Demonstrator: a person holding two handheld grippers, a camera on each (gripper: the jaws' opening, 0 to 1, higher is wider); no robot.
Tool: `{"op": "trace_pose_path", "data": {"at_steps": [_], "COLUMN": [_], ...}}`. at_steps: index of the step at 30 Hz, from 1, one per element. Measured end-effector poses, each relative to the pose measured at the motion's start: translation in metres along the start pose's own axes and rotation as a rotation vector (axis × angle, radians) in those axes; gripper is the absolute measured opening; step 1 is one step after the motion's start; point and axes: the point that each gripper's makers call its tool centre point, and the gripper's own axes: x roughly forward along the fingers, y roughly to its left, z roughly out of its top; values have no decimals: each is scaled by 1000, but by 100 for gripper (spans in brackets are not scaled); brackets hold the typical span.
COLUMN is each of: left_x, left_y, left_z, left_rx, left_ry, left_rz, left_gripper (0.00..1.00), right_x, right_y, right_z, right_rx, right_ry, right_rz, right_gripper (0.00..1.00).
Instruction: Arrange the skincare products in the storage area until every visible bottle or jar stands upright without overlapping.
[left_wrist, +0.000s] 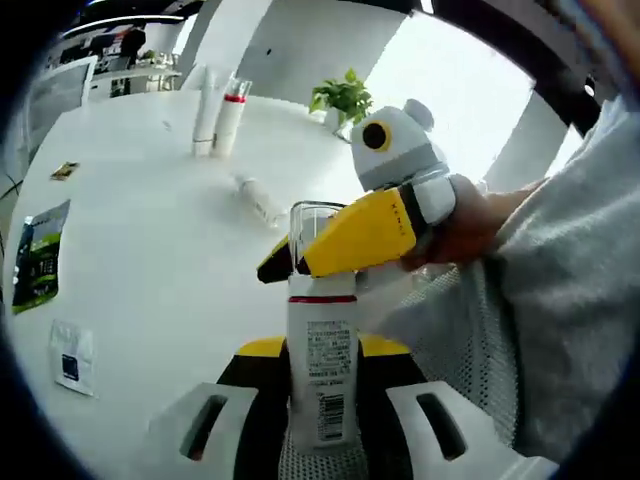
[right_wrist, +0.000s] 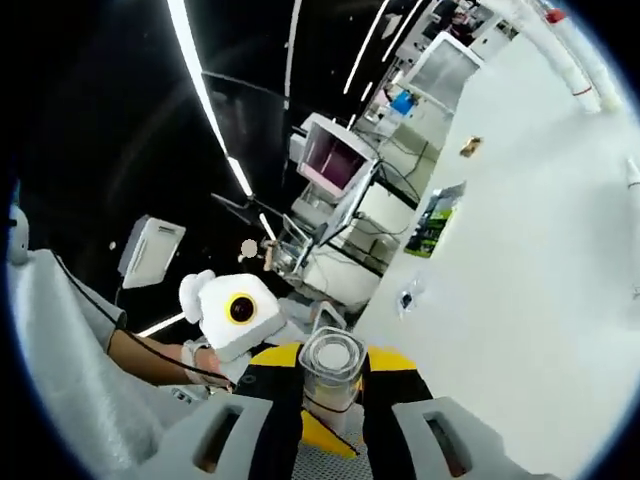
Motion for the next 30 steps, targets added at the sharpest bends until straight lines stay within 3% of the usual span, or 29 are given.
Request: {"op": "trace_pose_path", "data": {"at_steps": [3, 4, 7, 11, 15, 18, 21, 23, 25, 30], "left_x": [-3, -5, -9, -16, -17, -18, -17, -13, -11, -8], "left_y": [-6, -10, -20, -31, -40, -40, -26, -19, -18, -6], "left_z": [5, 6, 14, 26, 23, 25, 28, 26, 24, 20], "left_rx": [-62, -137, -265, -307, -295, -261, -237, -222, -213, -137], "left_ry": [-27, -35, -63, -117, -103, -121, -144, -135, -126, -109], "left_rz": [-62, -116, -236, -336, -367, -352, -264, -200, -187, -83], "left_gripper": [23, 24, 27, 27, 26, 25, 25, 24, 24, 24], "right_x": [-1, -1, -3, -6, -5, -5, -4, -3, -3, -1], "right_y": [4, 7, 17, 29, 31, 29, 21, 8, 6, -1], "right_z": [3, 4, 12, 22, 19, 20, 21, 20, 18, 16], "right_rx": [-8, -7, 0, 41, 48, 64, 104, 151, 156, 153], "right_ry": [-9, -21, -57, -109, -92, -102, -119, -127, -122, -123], "right_rz": [15, 34, 87, 165, 174, 176, 142, 85, 88, 46], "right_gripper": [16, 16, 16, 16, 16, 16, 16, 17, 17, 16]}}
